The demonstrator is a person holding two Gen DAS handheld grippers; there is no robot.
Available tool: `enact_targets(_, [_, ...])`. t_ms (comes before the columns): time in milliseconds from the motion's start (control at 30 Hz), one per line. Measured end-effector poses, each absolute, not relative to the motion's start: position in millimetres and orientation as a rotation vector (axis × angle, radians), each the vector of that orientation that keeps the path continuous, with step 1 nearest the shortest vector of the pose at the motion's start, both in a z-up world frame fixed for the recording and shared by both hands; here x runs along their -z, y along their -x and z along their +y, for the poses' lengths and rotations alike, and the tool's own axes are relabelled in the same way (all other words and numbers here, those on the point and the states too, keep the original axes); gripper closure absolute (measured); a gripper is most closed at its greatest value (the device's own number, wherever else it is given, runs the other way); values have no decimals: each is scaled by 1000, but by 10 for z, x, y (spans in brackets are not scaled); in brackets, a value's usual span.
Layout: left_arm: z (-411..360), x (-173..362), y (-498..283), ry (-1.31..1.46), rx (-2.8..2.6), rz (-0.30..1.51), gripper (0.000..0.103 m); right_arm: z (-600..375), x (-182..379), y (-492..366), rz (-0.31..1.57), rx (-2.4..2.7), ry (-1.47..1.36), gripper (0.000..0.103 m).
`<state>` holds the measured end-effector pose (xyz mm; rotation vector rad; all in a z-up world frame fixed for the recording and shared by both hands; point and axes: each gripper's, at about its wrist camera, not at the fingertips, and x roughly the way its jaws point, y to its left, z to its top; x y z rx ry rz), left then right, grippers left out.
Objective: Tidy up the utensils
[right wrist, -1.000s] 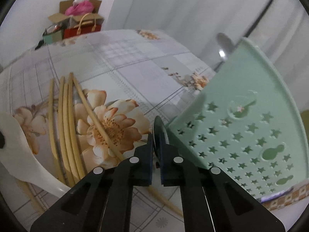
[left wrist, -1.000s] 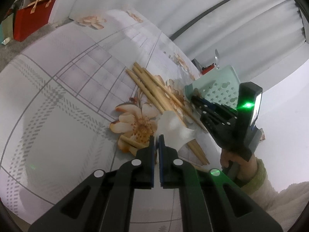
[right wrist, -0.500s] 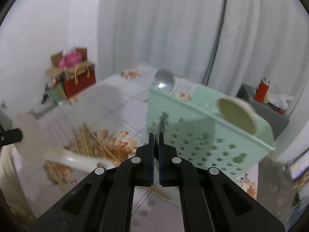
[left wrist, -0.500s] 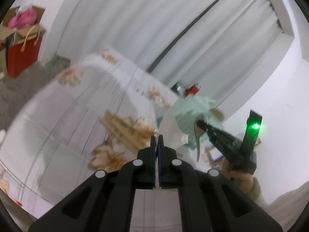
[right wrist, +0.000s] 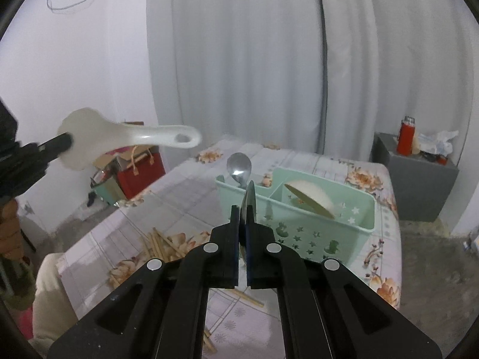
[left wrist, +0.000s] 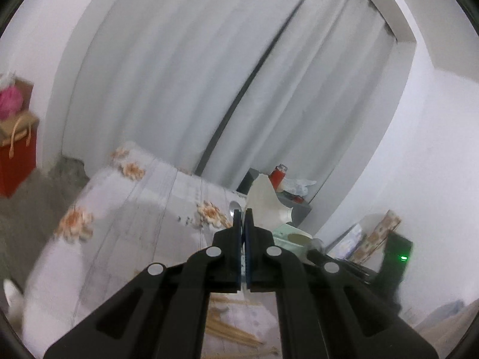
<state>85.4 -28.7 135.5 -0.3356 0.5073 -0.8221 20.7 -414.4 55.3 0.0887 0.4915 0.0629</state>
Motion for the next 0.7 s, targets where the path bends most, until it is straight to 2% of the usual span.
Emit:
enact_targets(433, [-1510,-1487,-1242,-262,826,581,102,-4337,-552,-60,467,-41,-136,101])
enact_targets(600, [-1839,-1405,-1414,-358,828,648,101,-4399,-568,-30,463,-39,-163,101])
enact_targets(700, [-1860,-1350,-1568,-243,898,706,98,-4407,-579,-25,460,-45,-178,101])
